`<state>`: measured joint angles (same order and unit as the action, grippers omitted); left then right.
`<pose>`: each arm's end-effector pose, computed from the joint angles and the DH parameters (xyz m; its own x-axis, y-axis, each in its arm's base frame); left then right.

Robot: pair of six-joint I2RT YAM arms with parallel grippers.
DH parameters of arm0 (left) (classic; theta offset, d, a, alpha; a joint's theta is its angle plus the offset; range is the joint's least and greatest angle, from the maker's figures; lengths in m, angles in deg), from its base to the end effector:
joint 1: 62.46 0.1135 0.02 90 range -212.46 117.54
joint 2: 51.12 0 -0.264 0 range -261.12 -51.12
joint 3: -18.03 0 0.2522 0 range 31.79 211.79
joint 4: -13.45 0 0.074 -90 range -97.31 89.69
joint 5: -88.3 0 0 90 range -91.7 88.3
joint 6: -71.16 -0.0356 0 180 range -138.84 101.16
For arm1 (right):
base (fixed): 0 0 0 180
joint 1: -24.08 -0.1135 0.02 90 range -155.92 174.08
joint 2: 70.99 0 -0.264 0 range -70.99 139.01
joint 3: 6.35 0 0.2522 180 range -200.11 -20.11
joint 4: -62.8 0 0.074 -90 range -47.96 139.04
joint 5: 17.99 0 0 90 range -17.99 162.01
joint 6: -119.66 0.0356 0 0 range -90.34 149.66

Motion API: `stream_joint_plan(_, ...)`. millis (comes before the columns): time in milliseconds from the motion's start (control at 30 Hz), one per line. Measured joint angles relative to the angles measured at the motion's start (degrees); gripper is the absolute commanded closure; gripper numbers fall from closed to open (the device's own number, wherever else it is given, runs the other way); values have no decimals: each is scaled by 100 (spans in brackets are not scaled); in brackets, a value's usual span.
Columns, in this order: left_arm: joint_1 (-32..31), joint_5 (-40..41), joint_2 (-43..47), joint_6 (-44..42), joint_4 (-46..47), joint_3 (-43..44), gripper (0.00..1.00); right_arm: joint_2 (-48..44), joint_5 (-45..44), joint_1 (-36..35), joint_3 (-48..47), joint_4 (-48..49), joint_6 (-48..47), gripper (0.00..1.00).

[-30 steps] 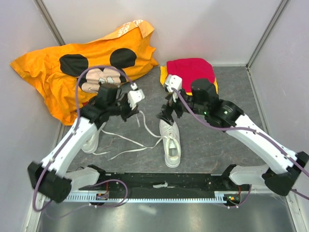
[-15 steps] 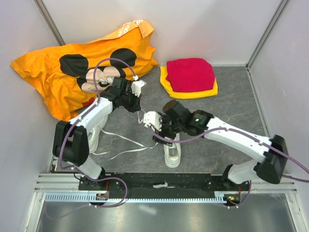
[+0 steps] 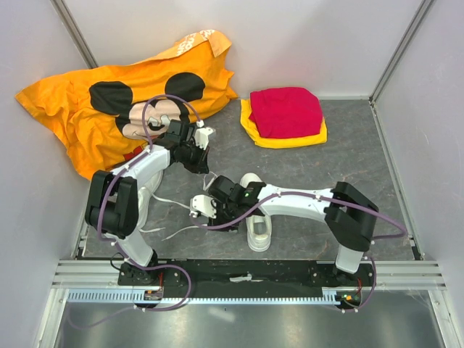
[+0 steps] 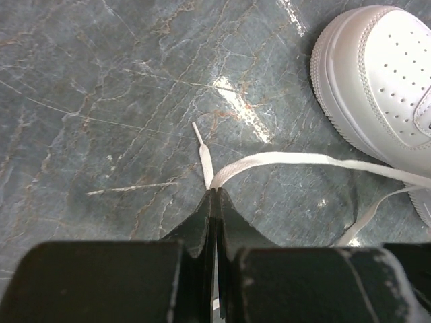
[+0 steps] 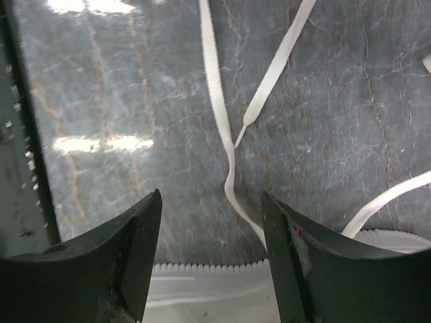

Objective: Tie the shoes

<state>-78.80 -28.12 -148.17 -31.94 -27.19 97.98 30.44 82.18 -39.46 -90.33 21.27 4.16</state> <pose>0.3314 -0.1137 0.2118 -0.6816 0.4114 -0.6052 0.6513 0.7180 -0.2455 0.1588 0.3332 0.2032 0.0522 -0.8462 -0.5303 -0.9963 -0.0080 -0.0853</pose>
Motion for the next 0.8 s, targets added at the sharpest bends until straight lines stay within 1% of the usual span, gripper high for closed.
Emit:
stream_joint_plan(133, 0, -87, -48, 28, 4, -15, 98, 382, -109, 4, -199, 109, 81, 36)
stream_joint_plan(200, 2, -103, -66, 37, 2, -17, 98, 511, -125, 4, -273, 179, 118, 39)
stream_joint_plan(500, 4, -125, -83, 44, 4, -20, 98, 726, -297, 2, -264, 339, 175, 41)
stream_joint_plan(633, 4, -136, -83, 44, 4, -20, 98, 741, -426, 2, -212, 400, 170, 48)
stream_joint_plan(667, 4, -138, -83, 44, 4, -20, 98, 750, -450, 2, -199, 417, 170, 55)
stream_joint_plan(733, 4, -142, -83, 44, 4, -20, 98, 774, -485, 2, -179, 426, 164, 64)
stream_joint_plan(767, 4, -151, -83, 44, 4, -20, 99, 791, -505, 2, -179, 428, 155, 72)
stream_joint_plan(800, 4, -166, -83, 44, 2, -20, 98, 807, -514, 2, -173, 437, 153, 77)
